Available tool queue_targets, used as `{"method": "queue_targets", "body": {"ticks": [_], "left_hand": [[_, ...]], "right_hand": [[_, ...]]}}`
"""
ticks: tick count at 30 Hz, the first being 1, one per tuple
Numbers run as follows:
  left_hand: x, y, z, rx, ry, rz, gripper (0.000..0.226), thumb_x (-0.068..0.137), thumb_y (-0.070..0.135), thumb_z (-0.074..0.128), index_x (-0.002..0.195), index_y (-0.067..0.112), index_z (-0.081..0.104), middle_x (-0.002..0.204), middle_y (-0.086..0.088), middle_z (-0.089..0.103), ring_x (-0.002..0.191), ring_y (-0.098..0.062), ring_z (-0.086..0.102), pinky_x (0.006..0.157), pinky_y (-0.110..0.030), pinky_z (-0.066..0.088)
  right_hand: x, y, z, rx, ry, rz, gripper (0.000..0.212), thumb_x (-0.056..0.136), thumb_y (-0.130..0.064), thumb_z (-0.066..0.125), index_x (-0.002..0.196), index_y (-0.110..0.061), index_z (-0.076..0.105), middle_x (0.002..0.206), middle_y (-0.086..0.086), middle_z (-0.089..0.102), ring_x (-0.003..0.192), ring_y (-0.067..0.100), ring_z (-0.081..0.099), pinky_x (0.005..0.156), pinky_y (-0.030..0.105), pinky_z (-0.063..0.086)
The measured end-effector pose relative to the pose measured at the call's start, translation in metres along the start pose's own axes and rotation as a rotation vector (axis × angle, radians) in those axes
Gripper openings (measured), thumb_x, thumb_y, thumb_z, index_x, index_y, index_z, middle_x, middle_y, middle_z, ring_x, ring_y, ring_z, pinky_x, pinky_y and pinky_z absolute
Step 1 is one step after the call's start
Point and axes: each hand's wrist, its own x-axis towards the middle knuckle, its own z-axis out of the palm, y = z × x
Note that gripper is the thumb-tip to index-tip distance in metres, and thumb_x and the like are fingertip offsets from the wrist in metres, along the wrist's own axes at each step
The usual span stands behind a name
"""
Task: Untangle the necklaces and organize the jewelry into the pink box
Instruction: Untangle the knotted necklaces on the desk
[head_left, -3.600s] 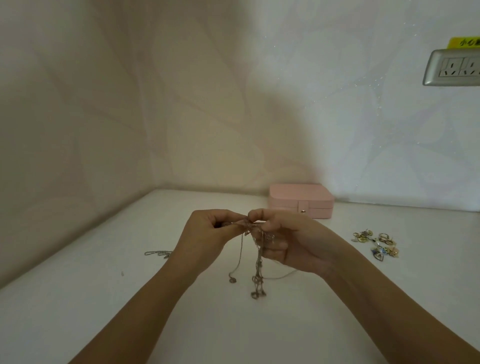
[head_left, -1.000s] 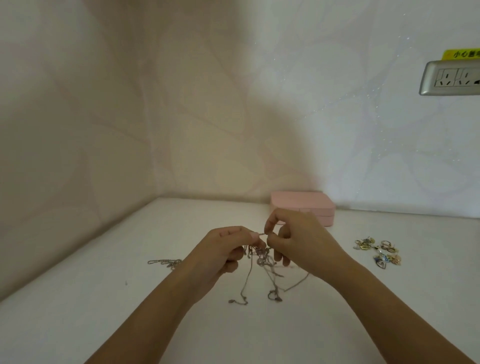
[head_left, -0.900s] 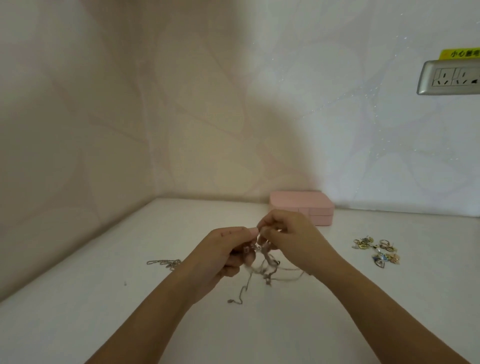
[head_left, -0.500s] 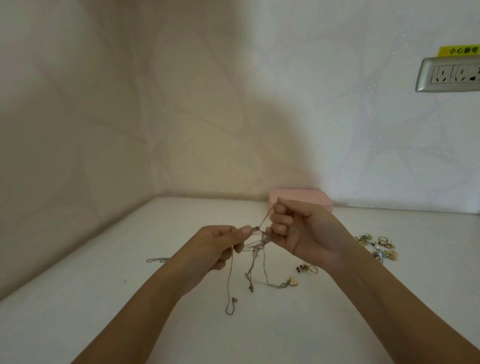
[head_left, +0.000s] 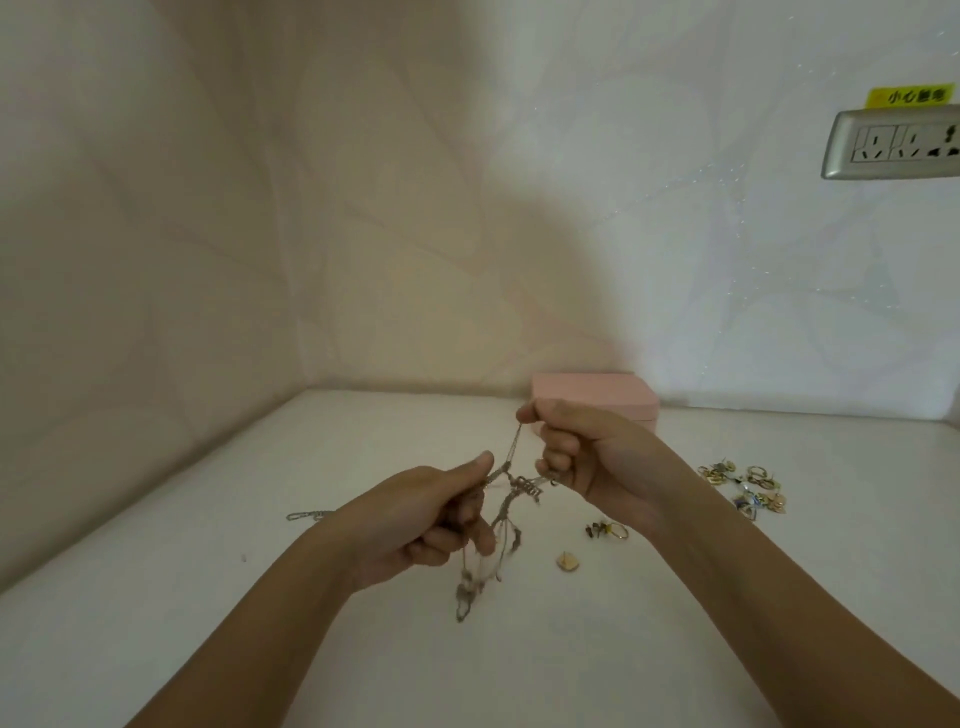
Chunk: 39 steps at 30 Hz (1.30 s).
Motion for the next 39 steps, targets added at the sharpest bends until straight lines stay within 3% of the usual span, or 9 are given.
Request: {"method": "queue_targets", "body": {"ticks": [4, 7, 10, 13, 22, 28, 32, 37, 39], "left_hand": [[0.001, 0.001, -0.002, -0.111, 0.041, 0.096, 0.042, 0.081, 0.049, 0.055, 0.053, 0.018, 0.048, 0.086, -0.005, 0.071, 0.051, -0.008, 0.022, 0.044, -0.015, 0.02], [0.0, 0.001, -0.004, -0.157, 0.032, 0.156, 0.027, 0.08, 0.041, 0.057, 0.071, 0.016, 0.063, 0.063, 0.002, 0.057, 0.047, -0.005, 0.023, 0.042, -0.014, 0.018], [0.001, -0.001, -0.007, -0.037, 0.023, 0.077, 0.033, 0.091, 0.04, 0.05, 0.081, 0.012, 0.064, 0.049, 0.005, 0.04, 0.042, -0.006, 0.019, 0.041, -0.017, 0.014], [0.003, -0.004, -0.005, 0.16, 0.01, -0.058, 0.039, 0.099, 0.034, 0.044, 0.074, 0.009, 0.061, 0.061, -0.005, 0.064, 0.041, -0.008, 0.02, 0.041, -0.019, 0.014], [-0.003, -0.001, -0.009, 0.416, -0.033, -0.008, 0.025, 0.085, 0.036, 0.064, 0.078, 0.018, 0.078, 0.069, -0.003, 0.071, 0.043, -0.009, 0.024, 0.043, -0.018, 0.019], [-0.001, -0.001, -0.005, 0.467, 0.069, 0.071, 0.019, 0.087, 0.031, 0.064, 0.074, 0.024, 0.076, 0.085, 0.004, 0.075, 0.044, -0.007, 0.028, 0.045, -0.015, 0.025], [0.009, -0.011, -0.007, 0.59, 0.32, 0.158, 0.009, 0.081, 0.027, 0.073, 0.072, 0.026, 0.074, 0.073, 0.011, 0.074, 0.061, 0.009, 0.062, 0.062, -0.009, 0.039], [0.003, -0.007, -0.019, 0.761, 0.305, -0.022, 0.037, 0.079, 0.054, 0.065, 0.064, 0.022, 0.075, 0.049, 0.009, 0.064, 0.049, 0.002, 0.048, 0.058, -0.016, 0.036], [-0.006, 0.001, -0.023, 0.757, 0.193, -0.064, 0.038, 0.084, 0.051, 0.061, 0.064, 0.022, 0.075, 0.044, 0.009, 0.057, 0.04, -0.002, 0.038, 0.047, -0.015, 0.029]], "right_hand": [[-0.005, -0.004, -0.006, -0.253, -0.049, 0.017, 0.014, 0.081, -0.018, 0.063, 0.084, -0.007, 0.071, 0.05, -0.005, 0.035, 0.042, 0.006, 0.029, 0.046, 0.017, 0.037], [-0.001, 0.0, -0.012, -0.515, 0.075, -0.082, 0.011, 0.087, -0.008, 0.063, 0.091, -0.006, 0.073, 0.054, -0.006, 0.047, 0.05, 0.007, 0.042, 0.06, 0.019, 0.049], [0.005, 0.006, -0.014, -0.461, 0.221, -0.104, 0.012, 0.09, -0.006, 0.06, 0.09, -0.003, 0.071, 0.057, -0.001, 0.05, 0.051, 0.009, 0.044, 0.062, 0.02, 0.053], [0.008, 0.015, -0.007, -0.36, 0.226, -0.083, 0.016, 0.095, -0.007, 0.053, 0.087, -0.002, 0.066, 0.061, 0.004, 0.051, 0.048, 0.01, 0.045, 0.064, 0.026, 0.057], [0.005, 0.012, 0.0, -0.227, 0.063, 0.192, 0.069, 0.077, -0.074, 0.044, 0.064, -0.007, 0.055, 0.053, 0.012, 0.053, 0.043, 0.02, 0.05, 0.072, 0.037, 0.056], [0.006, 0.0, -0.014, -0.113, 0.138, 0.042, 0.034, 0.092, -0.036, 0.055, 0.068, -0.012, 0.051, 0.05, 0.001, 0.05, 0.04, 0.012, 0.046, 0.06, 0.027, 0.055], [0.0, -0.009, -0.016, -0.66, 0.281, -0.151, 0.044, 0.085, -0.046, 0.063, 0.059, -0.013, 0.051, 0.047, -0.008, 0.04, 0.042, 0.005, 0.035, 0.054, 0.019, 0.034], [0.002, -0.013, -0.034, -1.103, 0.51, -0.378, 0.037, 0.085, -0.036, 0.069, 0.071, -0.002, 0.061, 0.062, -0.001, 0.053, 0.053, 0.008, 0.041, 0.057, 0.019, 0.035], [0.004, -0.017, -0.042, -0.901, 0.428, -0.249, 0.032, 0.091, -0.032, 0.062, 0.075, -0.004, 0.063, 0.068, 0.004, 0.053, 0.053, 0.01, 0.042, 0.061, 0.021, 0.04]]}}
